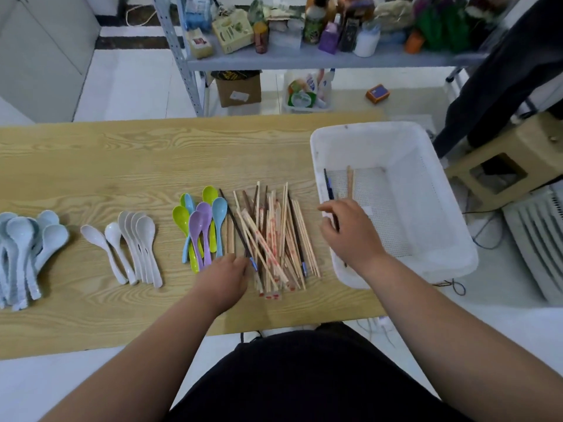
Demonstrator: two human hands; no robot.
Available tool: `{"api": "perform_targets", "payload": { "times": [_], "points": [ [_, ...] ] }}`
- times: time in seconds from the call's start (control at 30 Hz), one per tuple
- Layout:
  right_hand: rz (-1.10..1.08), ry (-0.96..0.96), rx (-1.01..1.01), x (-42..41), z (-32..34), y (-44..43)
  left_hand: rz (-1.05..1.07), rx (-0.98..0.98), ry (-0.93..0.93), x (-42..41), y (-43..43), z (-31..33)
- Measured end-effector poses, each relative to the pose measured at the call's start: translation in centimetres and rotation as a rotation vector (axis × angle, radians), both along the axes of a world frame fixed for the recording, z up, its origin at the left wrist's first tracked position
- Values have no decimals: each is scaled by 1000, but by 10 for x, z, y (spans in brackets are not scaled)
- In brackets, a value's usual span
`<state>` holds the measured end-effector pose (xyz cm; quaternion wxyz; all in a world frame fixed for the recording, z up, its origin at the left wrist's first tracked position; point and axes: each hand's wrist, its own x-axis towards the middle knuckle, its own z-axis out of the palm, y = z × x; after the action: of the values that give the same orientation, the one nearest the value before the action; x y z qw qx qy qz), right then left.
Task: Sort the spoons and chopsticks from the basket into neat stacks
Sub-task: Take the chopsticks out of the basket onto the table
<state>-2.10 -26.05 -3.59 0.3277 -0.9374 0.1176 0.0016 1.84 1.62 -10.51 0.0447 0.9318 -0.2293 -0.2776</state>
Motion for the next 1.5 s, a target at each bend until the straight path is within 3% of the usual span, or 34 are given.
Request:
{"api": "perform_targets", "payload": {
  "times": [0.13,0.3,0.5,0.7,0.87,1.03,1.27,1.5],
  "points": [
    [-131,175,20,-9,-24,-61,60,-189,37,3,-65,22],
    [12,444,-54,1,-58,-94,96,-515,-140,-11,-147,42],
    [394,444,-260,25,-87,-97,-100,-354,-241,-17,-203,27],
    [469,403,-432,16,-101,-115,-122,-232,-261,-23,-208,12],
    [402,386,-405,19,-103,-121,-103,-232,-275,-24,-209,12],
    [84,347,-272,21,-101,-134,-75,-272,-280,-25,-209,11],
    [-244,538,45,44,-95,-145,-68,-260,-256,-25,-209,13],
    [-160,665,-121,49,-91,-135,-35,-301,-252,-27,-203,20]
  ]
}}
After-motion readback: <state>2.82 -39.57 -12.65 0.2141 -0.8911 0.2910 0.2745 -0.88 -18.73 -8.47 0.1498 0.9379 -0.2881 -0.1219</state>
